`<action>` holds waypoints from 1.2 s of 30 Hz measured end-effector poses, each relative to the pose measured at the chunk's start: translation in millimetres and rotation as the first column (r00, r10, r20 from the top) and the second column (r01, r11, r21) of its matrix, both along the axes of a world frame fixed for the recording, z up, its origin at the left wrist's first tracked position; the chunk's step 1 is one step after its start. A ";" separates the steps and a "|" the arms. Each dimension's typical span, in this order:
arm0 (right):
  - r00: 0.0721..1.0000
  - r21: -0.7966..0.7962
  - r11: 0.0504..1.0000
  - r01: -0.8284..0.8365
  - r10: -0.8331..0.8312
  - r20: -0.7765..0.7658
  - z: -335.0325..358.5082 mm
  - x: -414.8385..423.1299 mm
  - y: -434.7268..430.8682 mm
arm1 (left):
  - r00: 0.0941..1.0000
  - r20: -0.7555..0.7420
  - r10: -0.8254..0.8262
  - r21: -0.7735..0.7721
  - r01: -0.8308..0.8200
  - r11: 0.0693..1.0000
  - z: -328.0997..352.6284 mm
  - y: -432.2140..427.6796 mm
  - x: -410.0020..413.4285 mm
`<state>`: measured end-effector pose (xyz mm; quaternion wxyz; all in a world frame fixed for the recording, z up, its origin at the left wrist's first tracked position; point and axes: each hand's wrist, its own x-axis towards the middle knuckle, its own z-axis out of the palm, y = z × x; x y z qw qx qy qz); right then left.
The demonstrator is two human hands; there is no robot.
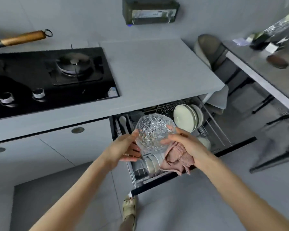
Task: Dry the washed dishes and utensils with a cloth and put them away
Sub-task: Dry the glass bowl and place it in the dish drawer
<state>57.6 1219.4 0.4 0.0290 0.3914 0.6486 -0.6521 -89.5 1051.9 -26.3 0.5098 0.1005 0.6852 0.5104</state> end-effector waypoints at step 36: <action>0.954 -0.164 0.965 -0.204 0.233 0.189 -98.4 20.4 283.6 | 0.477 -0.582 -0.659 -0.809 -0.259 0.527 -138.5 152.5 38.7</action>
